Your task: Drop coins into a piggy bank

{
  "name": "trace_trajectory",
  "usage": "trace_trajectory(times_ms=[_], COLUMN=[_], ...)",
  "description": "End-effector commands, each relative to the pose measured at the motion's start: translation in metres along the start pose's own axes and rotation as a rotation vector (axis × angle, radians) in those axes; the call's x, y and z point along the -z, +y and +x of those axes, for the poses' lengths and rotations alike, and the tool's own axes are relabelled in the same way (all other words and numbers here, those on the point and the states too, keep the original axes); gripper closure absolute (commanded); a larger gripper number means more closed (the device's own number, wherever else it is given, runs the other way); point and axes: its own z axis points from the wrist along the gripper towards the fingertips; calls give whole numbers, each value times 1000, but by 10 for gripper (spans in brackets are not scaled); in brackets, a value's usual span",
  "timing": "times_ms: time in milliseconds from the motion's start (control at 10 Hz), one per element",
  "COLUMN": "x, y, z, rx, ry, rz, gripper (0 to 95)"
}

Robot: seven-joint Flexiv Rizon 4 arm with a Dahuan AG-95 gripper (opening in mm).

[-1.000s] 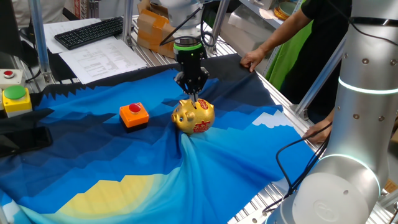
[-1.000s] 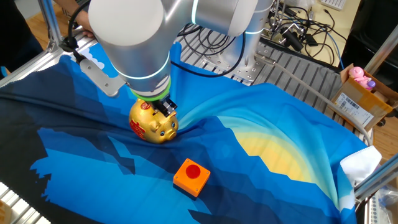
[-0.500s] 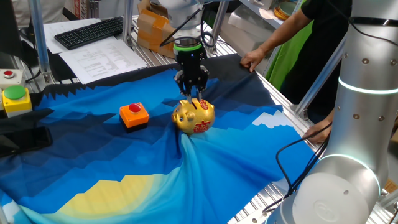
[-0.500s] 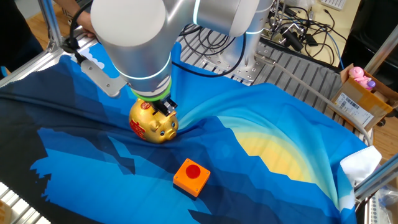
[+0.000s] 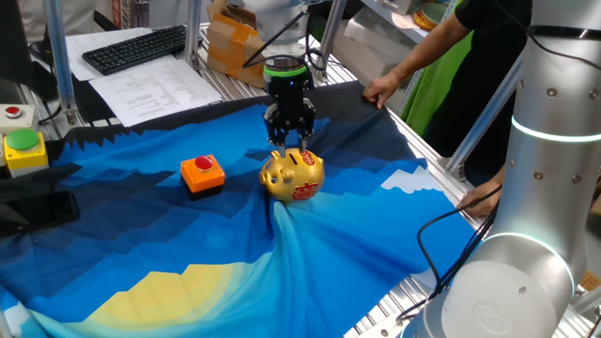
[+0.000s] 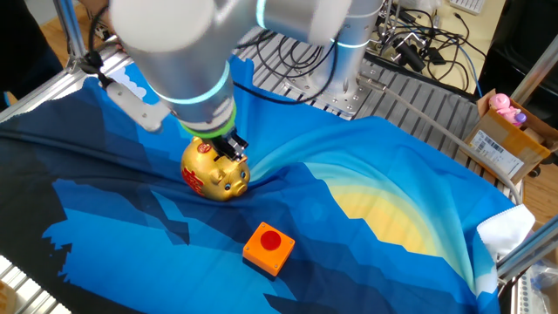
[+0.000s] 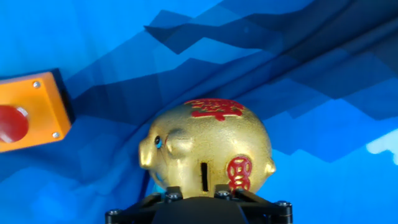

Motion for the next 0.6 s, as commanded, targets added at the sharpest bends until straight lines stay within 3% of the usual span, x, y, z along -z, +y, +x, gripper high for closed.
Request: trace_trajectory(times_ms=[100,200,300,400,600], x=[7,10,16,19,24], y=[14,17,26,32,38], z=[2,3,6,8,11], rx=[15,22,27,35,60], ry=[-10,-16,-41,-53,-59], rz=[-65,-74,-101,-105,-134], gripper=[950,950,950,950,950])
